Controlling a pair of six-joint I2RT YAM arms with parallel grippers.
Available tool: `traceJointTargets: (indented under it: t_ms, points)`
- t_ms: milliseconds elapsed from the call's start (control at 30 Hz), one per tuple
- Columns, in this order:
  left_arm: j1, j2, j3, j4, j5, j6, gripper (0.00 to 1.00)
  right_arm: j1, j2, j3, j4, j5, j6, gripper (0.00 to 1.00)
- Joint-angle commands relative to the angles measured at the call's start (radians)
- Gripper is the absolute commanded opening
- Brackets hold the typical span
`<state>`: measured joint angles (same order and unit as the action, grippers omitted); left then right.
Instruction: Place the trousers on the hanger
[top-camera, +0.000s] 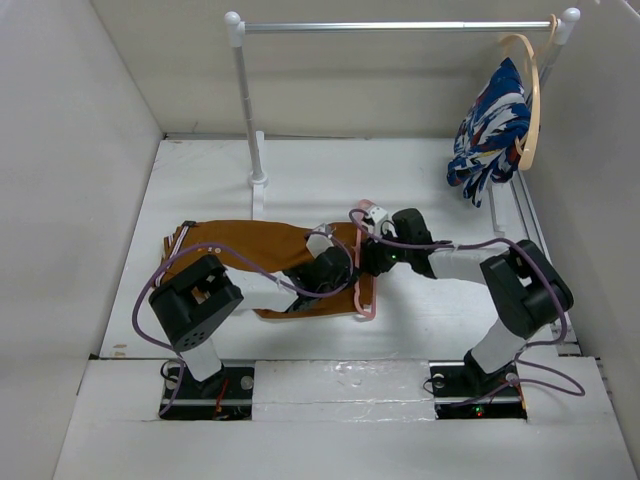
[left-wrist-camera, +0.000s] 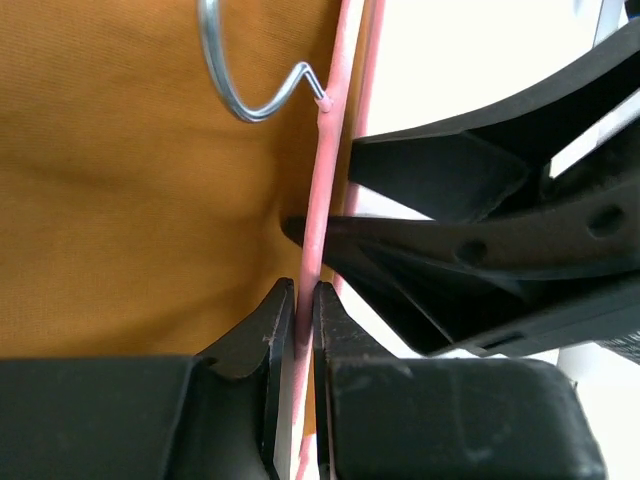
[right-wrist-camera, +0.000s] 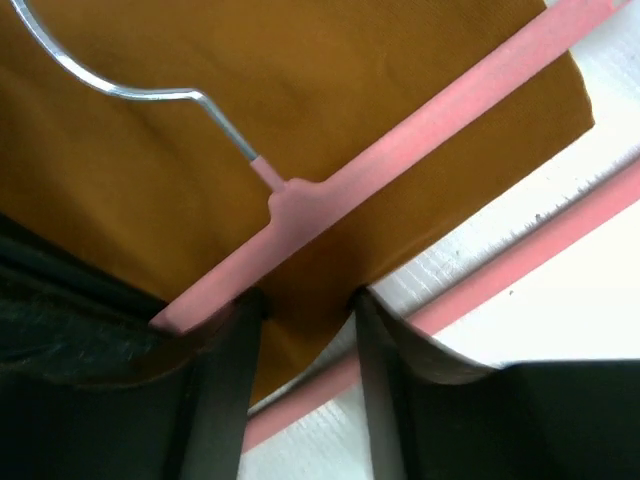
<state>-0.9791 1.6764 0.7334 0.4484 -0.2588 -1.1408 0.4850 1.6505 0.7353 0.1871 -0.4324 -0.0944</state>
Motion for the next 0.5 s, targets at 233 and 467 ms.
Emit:
traceJointTargets:
  t_ms: [233,467]
  points:
    - [-0.024,0.016,0.017,-0.089,-0.118,0.001,0.0,-0.008,0.002,-0.025,0.103,-0.134,0.065,0.0]
    - [-0.012,-0.012,0.026,-0.165,-0.16,0.067,0.0,-0.129,-0.175,-0.008,-0.001,-0.17,0.079,0.0]
